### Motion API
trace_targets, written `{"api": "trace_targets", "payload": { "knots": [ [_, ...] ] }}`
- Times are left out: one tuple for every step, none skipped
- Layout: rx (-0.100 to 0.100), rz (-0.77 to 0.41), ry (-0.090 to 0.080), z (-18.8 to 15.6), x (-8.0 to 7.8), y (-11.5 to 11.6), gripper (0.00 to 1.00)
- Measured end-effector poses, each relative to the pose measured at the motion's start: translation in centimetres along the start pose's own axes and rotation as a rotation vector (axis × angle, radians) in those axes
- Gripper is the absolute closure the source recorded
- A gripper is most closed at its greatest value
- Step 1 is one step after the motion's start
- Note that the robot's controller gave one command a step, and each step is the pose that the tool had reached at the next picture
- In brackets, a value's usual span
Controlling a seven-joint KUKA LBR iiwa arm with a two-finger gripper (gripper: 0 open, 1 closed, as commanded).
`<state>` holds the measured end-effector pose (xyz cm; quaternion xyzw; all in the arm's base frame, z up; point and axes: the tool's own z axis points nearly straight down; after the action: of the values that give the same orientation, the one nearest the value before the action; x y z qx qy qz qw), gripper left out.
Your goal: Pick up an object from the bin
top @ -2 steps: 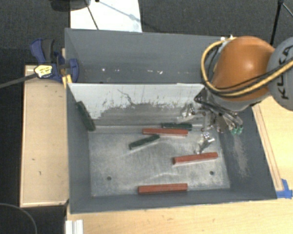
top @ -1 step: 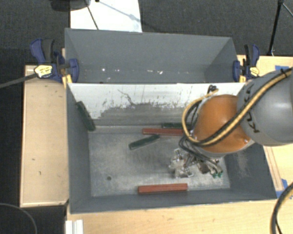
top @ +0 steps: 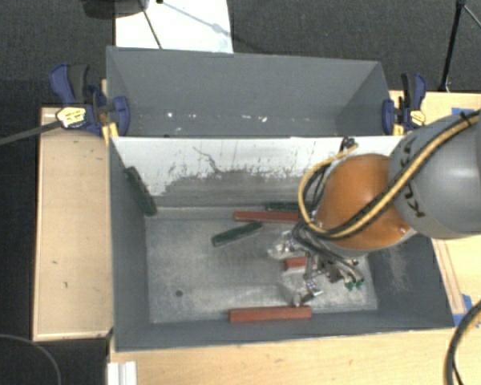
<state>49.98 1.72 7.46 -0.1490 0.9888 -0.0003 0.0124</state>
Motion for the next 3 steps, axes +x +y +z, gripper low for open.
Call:
{"api": "trace_targets", "payload": {
  "knots": [
    [0.0, 0.0, 0.0, 0.0, 0.0, 0.0, 0.0],
    [-0.001, 0.028, 0.005, -0.1, -4.2, -6.1, 1.0],
    [-0.001, 0.029, 0.005, -0.1, -4.2, -6.1, 1.0]
  ]
}}
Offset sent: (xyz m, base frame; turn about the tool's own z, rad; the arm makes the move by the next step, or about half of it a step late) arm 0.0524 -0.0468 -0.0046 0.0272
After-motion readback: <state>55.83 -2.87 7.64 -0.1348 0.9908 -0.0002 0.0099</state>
